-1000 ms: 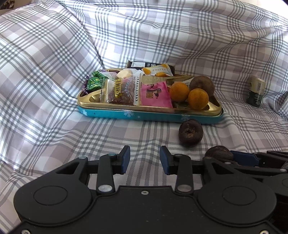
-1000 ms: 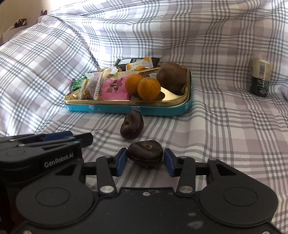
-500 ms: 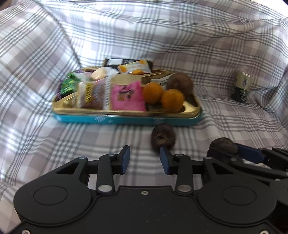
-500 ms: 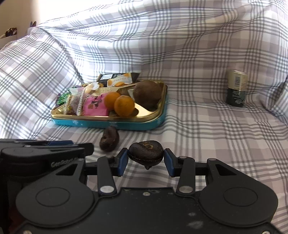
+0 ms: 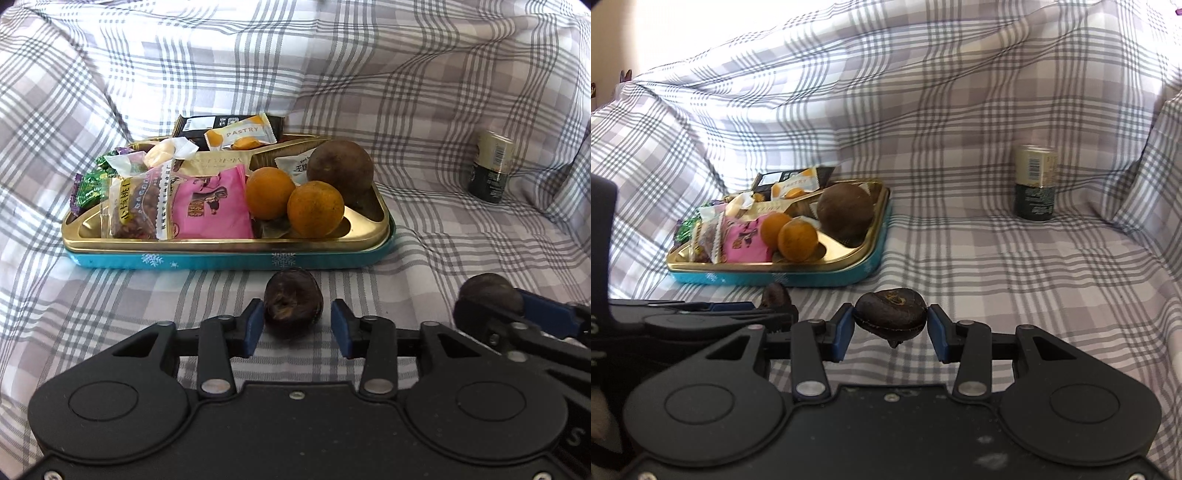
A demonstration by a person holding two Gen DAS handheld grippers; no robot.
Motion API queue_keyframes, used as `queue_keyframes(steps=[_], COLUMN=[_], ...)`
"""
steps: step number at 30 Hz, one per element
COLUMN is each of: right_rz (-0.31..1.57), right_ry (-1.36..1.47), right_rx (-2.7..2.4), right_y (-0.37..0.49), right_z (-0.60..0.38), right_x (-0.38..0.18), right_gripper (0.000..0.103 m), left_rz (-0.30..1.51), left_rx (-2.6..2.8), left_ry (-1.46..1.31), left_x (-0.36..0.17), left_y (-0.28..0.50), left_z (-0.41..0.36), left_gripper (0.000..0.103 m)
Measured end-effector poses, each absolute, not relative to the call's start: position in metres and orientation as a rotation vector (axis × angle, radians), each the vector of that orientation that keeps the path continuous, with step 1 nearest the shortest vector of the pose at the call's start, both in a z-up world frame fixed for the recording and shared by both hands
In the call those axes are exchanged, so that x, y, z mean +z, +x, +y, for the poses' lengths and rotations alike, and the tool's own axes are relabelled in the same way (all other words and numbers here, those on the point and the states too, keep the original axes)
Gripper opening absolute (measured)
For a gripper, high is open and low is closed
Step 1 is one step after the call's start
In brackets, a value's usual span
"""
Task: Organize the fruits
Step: 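Close the left tool on one dark brown fruit while the right tool grasps the other, then carry both dark brown fruits into the steel tray and open both tools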
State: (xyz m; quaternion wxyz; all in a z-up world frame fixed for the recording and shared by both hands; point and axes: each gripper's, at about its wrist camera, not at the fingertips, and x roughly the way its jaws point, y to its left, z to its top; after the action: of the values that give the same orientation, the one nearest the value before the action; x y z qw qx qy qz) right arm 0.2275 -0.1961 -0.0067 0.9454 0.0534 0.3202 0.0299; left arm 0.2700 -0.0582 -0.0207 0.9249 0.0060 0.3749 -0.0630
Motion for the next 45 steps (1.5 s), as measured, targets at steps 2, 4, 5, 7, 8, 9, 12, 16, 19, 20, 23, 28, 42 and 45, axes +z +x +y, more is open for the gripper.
queue_keyframes(steps=[2, 4, 5, 7, 8, 9, 12, 16, 19, 20, 23, 28, 42, 45], right_rz=[0.650, 0.651, 0.652, 0.653, 0.653, 0.653, 0.655, 0.650, 0.632, 0.625, 0.600, 0.547, 0.518, 0.508], right_ry=[0.110, 0.116, 0.116, 0.113, 0.113, 0.112, 0.109, 0.106, 0.102, 0.102, 0.108, 0.111, 0.140, 0.141], right_rx=[0.057, 0.057, 0.056, 0.056, 0.056, 0.057, 0.056, 0.060, 0.060, 0.062, 0.068, 0.084, 0.074, 0.075], right_y=[0.228, 0.228, 0.228, 0.228, 0.228, 0.228, 0.228, 0.227, 0.225, 0.223, 0.219, 0.207, 0.094, 0.059], right_z=[-0.198, -0.199, -0.199, -0.199, -0.199, -0.199, -0.199, -0.197, -0.196, -0.196, -0.197, -0.198, -0.214, -0.217], right_x=[-0.006, -0.006, -0.006, -0.006, -0.006, -0.007, -0.007, -0.008, -0.008, -0.008, -0.007, -0.003, 0.014, 0.017], right_gripper=[0.044, 0.044, 0.044, 0.044, 0.044, 0.044, 0.044, 0.044, 0.044, 0.044, 0.044, 0.044, 0.044, 0.044], left_rz=[0.774, 0.785, 0.790, 0.774, 0.769, 0.765, 0.761, 0.758, 0.742, 0.736, 0.727, 0.711, 0.668, 0.655], left_rx=[-0.123, -0.125, -0.124, -0.117, -0.116, -0.118, -0.125, -0.137, -0.124, -0.121, -0.118, -0.115, -0.139, -0.145], left_ry=[0.017, 0.018, 0.018, 0.031, 0.038, 0.040, 0.032, -0.006, -0.013, -0.012, -0.028, -0.025, 0.001, -0.001], left_x=[-0.023, -0.026, -0.027, -0.028, -0.029, -0.029, -0.030, -0.027, -0.020, -0.016, -0.003, 0.018, 0.043, 0.043], left_y=[0.273, 0.277, 0.278, 0.279, 0.279, 0.279, 0.280, 0.277, 0.269, 0.265, 0.250, 0.215, 0.100, 0.075], left_z=[-0.060, -0.060, -0.060, -0.061, -0.061, -0.061, -0.060, -0.056, -0.054, -0.053, -0.047, -0.040, -0.021, -0.020], left_gripper=[0.052, 0.052, 0.052, 0.052, 0.052, 0.052, 0.050, 0.045, 0.045, 0.045, 0.045, 0.045, 0.045, 0.045])
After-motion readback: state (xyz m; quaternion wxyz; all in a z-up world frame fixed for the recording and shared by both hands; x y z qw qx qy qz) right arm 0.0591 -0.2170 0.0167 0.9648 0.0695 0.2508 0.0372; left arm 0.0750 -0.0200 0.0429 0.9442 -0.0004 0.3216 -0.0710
